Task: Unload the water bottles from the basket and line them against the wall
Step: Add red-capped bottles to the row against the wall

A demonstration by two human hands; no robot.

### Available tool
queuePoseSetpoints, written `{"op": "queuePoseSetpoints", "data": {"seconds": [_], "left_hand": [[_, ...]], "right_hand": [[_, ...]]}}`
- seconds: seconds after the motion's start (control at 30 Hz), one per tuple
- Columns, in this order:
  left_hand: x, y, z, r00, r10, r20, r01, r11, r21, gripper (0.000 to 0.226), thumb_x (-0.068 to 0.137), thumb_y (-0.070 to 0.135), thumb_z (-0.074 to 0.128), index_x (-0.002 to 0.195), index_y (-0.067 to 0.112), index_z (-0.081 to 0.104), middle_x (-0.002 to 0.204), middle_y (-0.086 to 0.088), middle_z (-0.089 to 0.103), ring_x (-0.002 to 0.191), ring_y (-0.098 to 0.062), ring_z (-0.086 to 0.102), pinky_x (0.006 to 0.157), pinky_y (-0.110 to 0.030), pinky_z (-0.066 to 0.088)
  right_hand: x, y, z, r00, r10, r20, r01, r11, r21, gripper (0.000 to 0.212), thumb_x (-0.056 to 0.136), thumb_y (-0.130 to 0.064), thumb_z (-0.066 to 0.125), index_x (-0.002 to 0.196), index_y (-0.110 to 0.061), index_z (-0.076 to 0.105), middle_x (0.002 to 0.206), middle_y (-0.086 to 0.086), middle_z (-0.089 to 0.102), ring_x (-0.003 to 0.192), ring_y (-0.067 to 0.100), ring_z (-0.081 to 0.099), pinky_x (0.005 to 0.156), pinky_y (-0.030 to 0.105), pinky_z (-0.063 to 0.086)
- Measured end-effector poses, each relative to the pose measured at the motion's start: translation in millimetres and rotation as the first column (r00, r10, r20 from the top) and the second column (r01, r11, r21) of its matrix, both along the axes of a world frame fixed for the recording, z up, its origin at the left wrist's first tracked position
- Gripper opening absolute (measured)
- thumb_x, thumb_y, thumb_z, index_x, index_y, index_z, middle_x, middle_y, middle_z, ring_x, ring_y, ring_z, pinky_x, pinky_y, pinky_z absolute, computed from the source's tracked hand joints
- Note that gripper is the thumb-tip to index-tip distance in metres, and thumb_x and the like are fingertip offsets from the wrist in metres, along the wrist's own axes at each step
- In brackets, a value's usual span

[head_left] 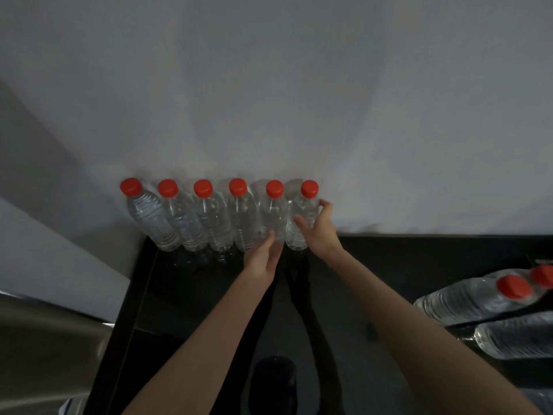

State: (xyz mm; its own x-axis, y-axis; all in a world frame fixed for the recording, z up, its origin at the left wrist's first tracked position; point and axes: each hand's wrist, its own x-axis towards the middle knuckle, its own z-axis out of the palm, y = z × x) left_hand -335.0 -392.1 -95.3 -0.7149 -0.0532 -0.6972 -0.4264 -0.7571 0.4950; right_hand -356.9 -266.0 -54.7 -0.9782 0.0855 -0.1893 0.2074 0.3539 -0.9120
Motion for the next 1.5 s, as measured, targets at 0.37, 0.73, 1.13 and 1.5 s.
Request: {"op": "queuePoseSetpoints", "data": {"seconds": [0.37,0.73,1.13,1.5], "left_hand": [[5,-4,22,0.966,-0.220,-0.134,0.210,0.974,-0.086,0.053,0.097,0.030,0.055,0.146,0.016,0.040,0.140,-0.014,0.053,0.131,-0.027,0.050,0.098,-0.036,0.046],[10,-5,38,0.936,-0.338,-0.101,0.315,0.929,-0.194,0.048,0.098,0.036,0.052,0.142,0.018,0.045,0.134,-0.009,0.059,0.125,-0.025,0.054,0.095,-0.038,0.048],[82,-18,138,0.828,-0.486,-0.278,0.216,0.735,-0.642,0.053,0.096,0.029,0.057,0.145,0.022,0.040,0.143,0.002,0.050,0.124,-0.017,0.052,0.103,-0.036,0.045],[224,-17,210,0.580,-0.716,-0.389,0.046,0.506,-0.861,0.033,0.096,0.019,0.058,0.128,0.028,0.059,0.120,0.016,0.066,0.113,0.002,0.060,0.100,-0.026,0.048]], "right_hand": [[-3,-3,3,0.993,-0.018,0.119,0.023,0.999,-0.042,0.050,0.095,-0.036,0.056,0.128,-0.019,0.023,0.129,0.019,0.052,0.112,0.031,0.057,0.093,0.044,0.051],[5,5,10,0.981,0.044,0.191,-0.012,0.986,-0.165,0.061,0.100,-0.035,0.046,0.147,-0.018,0.011,0.140,0.014,0.046,0.119,0.028,0.051,0.096,0.038,0.045],[100,33,115,0.952,0.215,-0.219,-0.210,0.977,0.048,0.049,0.100,-0.026,0.051,0.146,-0.025,0.034,0.143,0.005,0.047,0.118,0.012,0.049,0.093,0.024,0.039],[280,79,166,0.883,0.195,-0.426,-0.116,0.972,0.203,0.047,0.095,-0.019,0.058,0.138,-0.034,0.045,0.128,-0.011,0.058,0.113,0.005,0.059,0.098,0.029,0.050]]}}
